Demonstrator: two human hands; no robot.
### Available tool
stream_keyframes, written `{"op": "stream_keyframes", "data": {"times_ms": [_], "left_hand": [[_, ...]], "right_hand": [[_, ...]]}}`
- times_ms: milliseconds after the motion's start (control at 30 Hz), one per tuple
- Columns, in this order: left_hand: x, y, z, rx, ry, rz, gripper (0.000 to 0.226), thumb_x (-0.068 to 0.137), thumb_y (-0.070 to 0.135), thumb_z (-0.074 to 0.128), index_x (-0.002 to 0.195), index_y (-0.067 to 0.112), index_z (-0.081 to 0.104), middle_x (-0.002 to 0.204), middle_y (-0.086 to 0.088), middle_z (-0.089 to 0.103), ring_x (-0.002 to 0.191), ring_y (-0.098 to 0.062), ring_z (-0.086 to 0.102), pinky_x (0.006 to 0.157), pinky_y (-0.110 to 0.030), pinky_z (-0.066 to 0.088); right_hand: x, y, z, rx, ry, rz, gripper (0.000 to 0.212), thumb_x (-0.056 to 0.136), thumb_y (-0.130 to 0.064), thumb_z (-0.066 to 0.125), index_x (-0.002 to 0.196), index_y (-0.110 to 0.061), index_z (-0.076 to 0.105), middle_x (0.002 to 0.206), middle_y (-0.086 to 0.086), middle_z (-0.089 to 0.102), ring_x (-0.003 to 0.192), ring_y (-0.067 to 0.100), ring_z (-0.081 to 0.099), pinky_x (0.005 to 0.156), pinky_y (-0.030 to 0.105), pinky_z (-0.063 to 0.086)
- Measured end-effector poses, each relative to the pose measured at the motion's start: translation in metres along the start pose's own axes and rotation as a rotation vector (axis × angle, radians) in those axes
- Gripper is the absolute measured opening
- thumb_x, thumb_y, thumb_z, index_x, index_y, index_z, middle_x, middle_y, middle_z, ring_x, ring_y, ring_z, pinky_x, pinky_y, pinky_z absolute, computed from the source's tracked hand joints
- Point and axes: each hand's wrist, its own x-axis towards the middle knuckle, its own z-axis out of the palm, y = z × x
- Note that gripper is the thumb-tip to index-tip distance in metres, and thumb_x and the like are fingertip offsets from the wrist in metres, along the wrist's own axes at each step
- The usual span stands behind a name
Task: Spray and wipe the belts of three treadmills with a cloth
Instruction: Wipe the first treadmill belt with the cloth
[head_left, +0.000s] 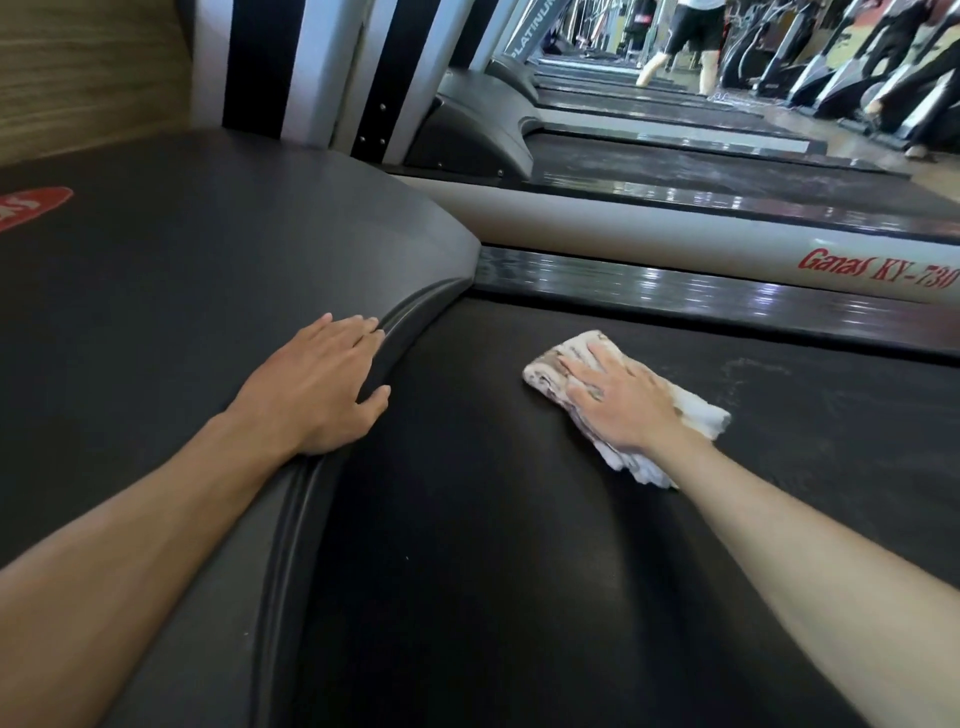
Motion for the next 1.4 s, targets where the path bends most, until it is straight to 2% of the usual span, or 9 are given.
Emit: {"op": "stream_keyframes", "data": {"times_ms": [300, 500, 667, 800, 967, 1100, 1200, 1300, 1400], "left_hand": [[-0.002, 0.000, -0.003, -0.044, -0.003, -0.020, 0.075, 0.101, 0.053, 0.041, 0.161, 0.015, 0.018, 0.168, 0.001, 0.017, 0.155, -0.012, 0.014, 0.125, -0.030, 0.002], [-0.011, 0.008, -0.013, -0.130, 0.098, -0.038, 0.060, 0.100, 0.044, 0.047, 0.153, 0.018, 0.040, 0.159, 0.005, 0.040, 0.146, -0.014, 0.036, 0.115, -0.039, 0.039], [-0.005, 0.007, -0.005, -0.047, 0.032, 0.028, 0.061, 0.100, 0.047, 0.046, 0.154, 0.019, 0.040, 0.161, 0.003, 0.038, 0.149, -0.013, 0.033, 0.125, -0.036, 0.021], [-0.005, 0.003, 0.000, 0.091, -0.036, 0.026, 0.064, 0.101, 0.055, 0.037, 0.157, 0.024, 0.033, 0.168, 0.005, 0.020, 0.155, -0.010, 0.012, 0.128, -0.038, 0.007], [-0.004, 0.003, -0.001, 0.133, -0.073, 0.014, 0.066, 0.101, 0.057, 0.034, 0.159, 0.025, 0.028, 0.169, 0.005, 0.014, 0.156, -0.010, 0.006, 0.128, -0.039, 0.004], [-0.003, 0.004, -0.003, 0.154, -0.089, 0.015, 0.067, 0.101, 0.056, 0.033, 0.159, 0.023, 0.027, 0.169, 0.004, 0.013, 0.156, -0.011, 0.004, 0.128, -0.040, 0.004], [-0.003, 0.004, -0.003, 0.146, -0.113, 0.016, 0.068, 0.102, 0.055, 0.033, 0.160, 0.023, 0.024, 0.170, 0.004, 0.011, 0.156, -0.011, 0.002, 0.128, -0.039, 0.003], [-0.002, 0.005, -0.001, 0.133, -0.109, 0.014, 0.068, 0.102, 0.056, 0.033, 0.161, 0.022, 0.022, 0.170, 0.004, 0.009, 0.156, -0.010, 0.000, 0.128, -0.039, 0.001], [-0.004, 0.003, -0.003, 0.126, -0.103, 0.011, 0.068, 0.102, 0.055, 0.033, 0.161, 0.022, 0.022, 0.170, 0.004, 0.009, 0.156, -0.010, 0.000, 0.128, -0.039, 0.001]], "right_hand": [[-0.049, -0.021, 0.004, 0.052, -0.094, -0.233, 0.067, 0.088, -0.068, 0.009, 0.153, -0.062, 0.023, 0.170, -0.022, 0.009, 0.156, 0.019, 0.020, 0.125, 0.050, 0.018], [0.022, 0.014, 0.010, 0.054, 0.013, 0.110, 0.083, 0.081, -0.070, 0.012, 0.156, -0.041, 0.034, 0.165, -0.009, 0.030, 0.146, 0.031, 0.038, 0.117, 0.049, 0.033], [0.045, -0.038, 0.009, 0.037, 0.004, -0.003, 0.054, 0.100, -0.054, 0.028, 0.154, -0.049, 0.035, 0.168, -0.004, 0.022, 0.150, 0.036, 0.031, 0.121, 0.054, 0.026], [0.012, -0.025, 0.010, 0.017, -0.049, -0.194, 0.057, 0.098, -0.060, 0.023, 0.154, -0.056, 0.027, 0.170, -0.015, 0.016, 0.153, 0.023, 0.028, 0.123, 0.048, 0.024], [0.023, 0.022, 0.002, -0.053, -0.002, 0.006, 0.075, 0.087, -0.062, 0.009, 0.155, -0.044, 0.036, 0.168, -0.002, 0.025, 0.144, 0.032, 0.040, 0.117, 0.048, 0.034], [0.065, -0.003, -0.001, 0.024, -0.003, 0.143, 0.061, 0.095, -0.059, 0.021, 0.153, -0.044, 0.036, 0.163, 0.000, 0.030, 0.146, 0.037, 0.036, 0.116, 0.054, 0.031], [0.069, -0.017, 0.002, 0.093, -0.039, 0.093, 0.083, 0.082, -0.070, 0.016, 0.156, -0.039, 0.034, 0.167, -0.003, 0.027, 0.150, 0.035, 0.031, 0.119, 0.055, 0.028], [0.043, -0.003, 0.005, 0.035, -0.054, -0.103, 0.071, 0.087, -0.066, 0.016, 0.154, -0.052, 0.033, 0.169, -0.013, 0.021, 0.151, 0.024, 0.032, 0.121, 0.049, 0.027], [0.022, 0.017, -0.004, 0.032, -0.017, -0.087, 0.056, 0.099, -0.056, 0.026, 0.155, -0.050, 0.035, 0.169, -0.015, 0.021, 0.151, 0.020, 0.031, 0.122, 0.042, 0.026]]}}
